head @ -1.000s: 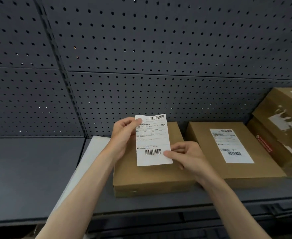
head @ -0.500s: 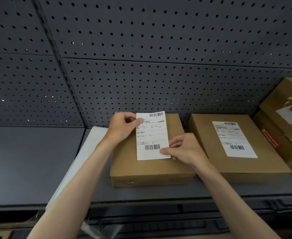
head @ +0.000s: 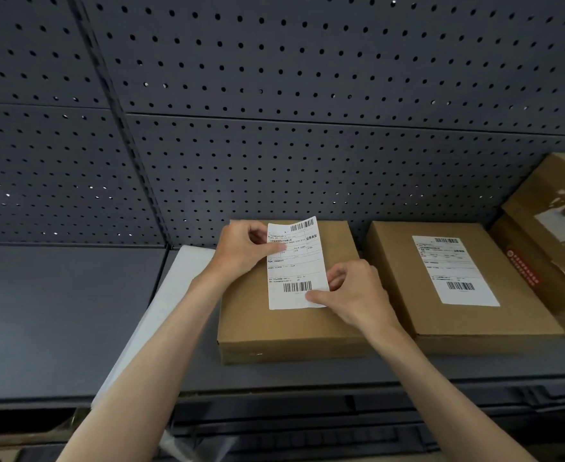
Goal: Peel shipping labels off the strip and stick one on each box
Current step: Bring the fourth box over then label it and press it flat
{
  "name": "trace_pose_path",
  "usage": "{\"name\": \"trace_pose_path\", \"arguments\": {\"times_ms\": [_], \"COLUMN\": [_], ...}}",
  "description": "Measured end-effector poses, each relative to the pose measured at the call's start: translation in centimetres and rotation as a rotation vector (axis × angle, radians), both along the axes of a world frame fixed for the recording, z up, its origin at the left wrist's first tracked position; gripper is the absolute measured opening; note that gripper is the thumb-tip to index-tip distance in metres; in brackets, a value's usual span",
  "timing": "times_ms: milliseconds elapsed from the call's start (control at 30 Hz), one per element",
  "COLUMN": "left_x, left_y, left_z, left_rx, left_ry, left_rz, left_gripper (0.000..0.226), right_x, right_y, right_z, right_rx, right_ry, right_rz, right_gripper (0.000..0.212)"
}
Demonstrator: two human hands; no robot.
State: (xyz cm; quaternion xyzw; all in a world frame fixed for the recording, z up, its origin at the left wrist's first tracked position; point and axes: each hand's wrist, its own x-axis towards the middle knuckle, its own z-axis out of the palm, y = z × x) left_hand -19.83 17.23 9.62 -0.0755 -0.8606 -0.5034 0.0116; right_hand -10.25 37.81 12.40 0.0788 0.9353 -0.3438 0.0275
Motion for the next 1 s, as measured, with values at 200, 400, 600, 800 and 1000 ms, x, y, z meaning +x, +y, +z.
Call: {"name": "trace_pose_path", "arguments": {"times_ms": [200,400,600,800,1000], "left_x": [0.2,0.2,0.1,0.3,0.3], "left_y": [0.5,0.8,0.9,0.7,0.2], "left_z": [0.0,-0.1,-0.4,-0.4,-0.1], "left_rx": [-0.019,-0.076,-0.188,-0.333,-0.370], "left_ry": [0.052,0.078,0.121,0.129,0.161], "left_rz": [-0.014,-0.040,-0.030,0.046,0.104], "left_gripper": [0.015,0.016,0.014,0.032,0.033], "right_x": [0.1,0.4,0.9,1.1,1.0], "right_y": [-0.3,0.0,0.3,0.2,0.3], "right_z": [0.1,0.1,-0.4,-0.7,-0.6], "right_rx": [0.104,0.196,0.224,0.203,0.188], "right_ry": [0.015,0.004,0.046,0.050,0.041], "right_rz": [0.012,0.004,-0.042,-0.055,-0.046], "right_gripper": [0.032,0.036,0.048,0.054,0.058]}}
